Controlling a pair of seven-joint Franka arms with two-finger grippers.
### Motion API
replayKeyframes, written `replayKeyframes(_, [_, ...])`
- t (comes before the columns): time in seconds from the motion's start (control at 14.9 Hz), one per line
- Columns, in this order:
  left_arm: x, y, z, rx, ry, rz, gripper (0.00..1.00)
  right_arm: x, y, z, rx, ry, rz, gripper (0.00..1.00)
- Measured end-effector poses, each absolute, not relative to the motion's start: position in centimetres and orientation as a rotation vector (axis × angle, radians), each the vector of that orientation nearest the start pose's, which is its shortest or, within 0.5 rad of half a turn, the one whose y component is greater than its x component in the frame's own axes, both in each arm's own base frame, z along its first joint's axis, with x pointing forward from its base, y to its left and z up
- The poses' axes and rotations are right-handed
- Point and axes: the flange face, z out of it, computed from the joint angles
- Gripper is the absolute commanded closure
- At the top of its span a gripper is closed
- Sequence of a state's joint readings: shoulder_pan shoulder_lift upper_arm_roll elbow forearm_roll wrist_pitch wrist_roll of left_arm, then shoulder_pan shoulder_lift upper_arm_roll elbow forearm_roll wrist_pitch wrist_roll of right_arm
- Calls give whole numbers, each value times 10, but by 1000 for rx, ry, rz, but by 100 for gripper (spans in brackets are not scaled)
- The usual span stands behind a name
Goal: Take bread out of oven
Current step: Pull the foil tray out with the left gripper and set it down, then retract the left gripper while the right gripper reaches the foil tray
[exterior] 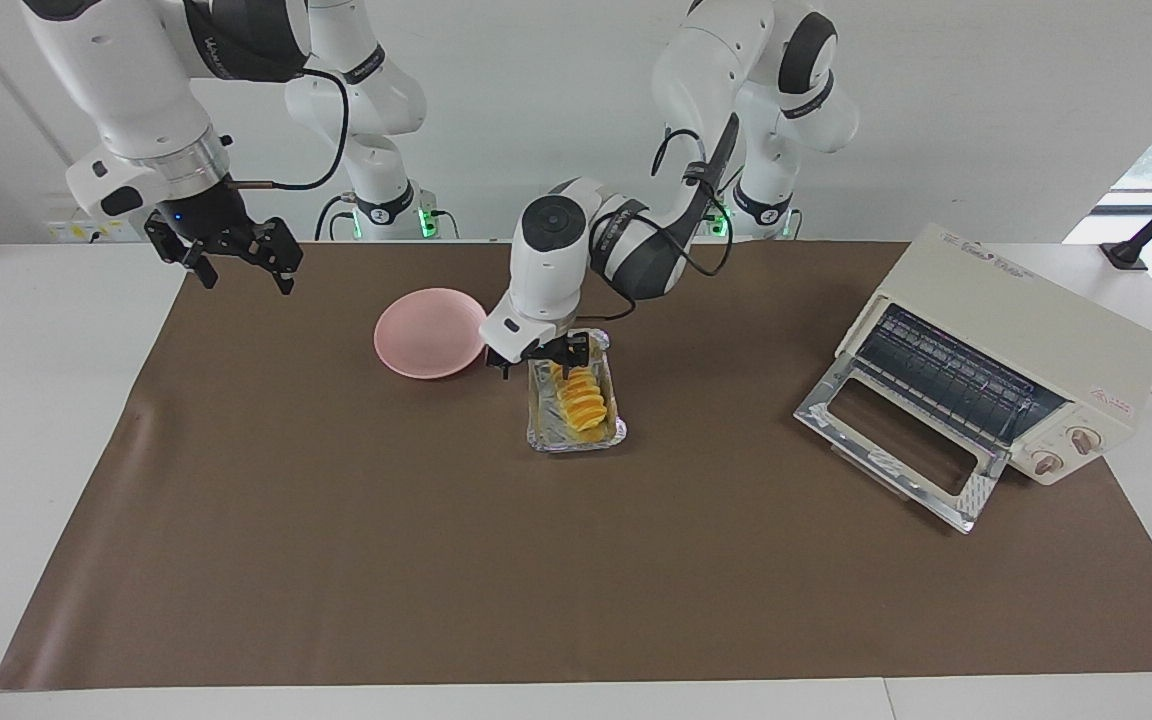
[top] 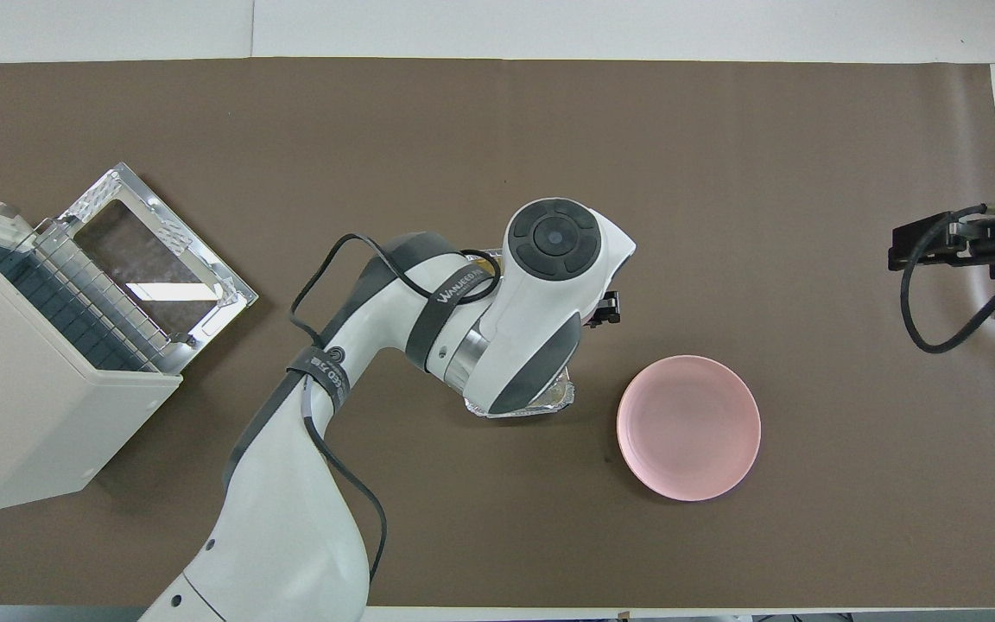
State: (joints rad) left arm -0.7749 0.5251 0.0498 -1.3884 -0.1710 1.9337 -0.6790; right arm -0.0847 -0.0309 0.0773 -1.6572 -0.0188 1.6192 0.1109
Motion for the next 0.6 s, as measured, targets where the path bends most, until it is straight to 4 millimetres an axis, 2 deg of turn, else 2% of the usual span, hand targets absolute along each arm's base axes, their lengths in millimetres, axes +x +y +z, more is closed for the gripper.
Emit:
replayKeyframes(0.13, [546, -429, 447, -3245, -130, 142, 0, 548, -5, 605, -3158, 185, 12, 0])
replayKeyframes(0.34, [582, -328, 492, -3201, -259, 176, 0, 551, 8, 606, -3157, 147, -30, 0])
replayKeyframes(0.47, [599, -258, 509, -3162, -233, 201, 0, 553, 39, 598, -3153, 62, -77, 0])
replayKeyframes(0.54, [605, -213, 521, -3159, -197, 222, 0, 553, 64, 587, -3150, 2, -93, 0])
replayKeyframes(0.6, [606, -182, 530, -3162, -181, 232, 0, 552, 82, 578, -3149, -43, -80, 0])
